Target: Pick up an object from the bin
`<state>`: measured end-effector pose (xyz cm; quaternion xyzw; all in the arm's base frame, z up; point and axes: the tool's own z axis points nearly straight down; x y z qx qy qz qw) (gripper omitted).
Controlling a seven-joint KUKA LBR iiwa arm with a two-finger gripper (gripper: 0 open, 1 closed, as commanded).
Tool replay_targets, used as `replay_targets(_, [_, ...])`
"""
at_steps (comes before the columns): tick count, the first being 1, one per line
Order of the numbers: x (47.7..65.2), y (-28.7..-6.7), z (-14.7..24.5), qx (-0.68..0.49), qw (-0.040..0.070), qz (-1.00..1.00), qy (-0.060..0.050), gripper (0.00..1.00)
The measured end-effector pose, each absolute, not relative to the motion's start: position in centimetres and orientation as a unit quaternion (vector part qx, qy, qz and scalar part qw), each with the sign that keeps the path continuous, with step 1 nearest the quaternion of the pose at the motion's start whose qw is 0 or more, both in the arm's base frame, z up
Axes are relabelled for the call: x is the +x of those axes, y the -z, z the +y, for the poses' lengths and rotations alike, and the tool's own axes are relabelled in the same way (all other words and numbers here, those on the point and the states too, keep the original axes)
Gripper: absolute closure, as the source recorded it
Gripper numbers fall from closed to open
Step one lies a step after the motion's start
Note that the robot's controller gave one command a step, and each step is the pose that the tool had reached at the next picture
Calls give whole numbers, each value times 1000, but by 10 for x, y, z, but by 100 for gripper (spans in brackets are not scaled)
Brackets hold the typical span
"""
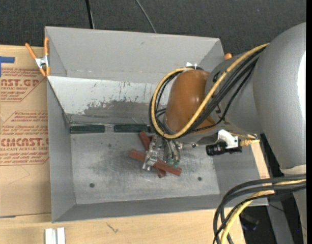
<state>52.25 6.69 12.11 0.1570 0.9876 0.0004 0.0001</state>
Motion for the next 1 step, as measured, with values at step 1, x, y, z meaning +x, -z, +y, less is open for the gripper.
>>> replay_targets(1, [522, -129, 67, 157, 0, 988, 0, 100])
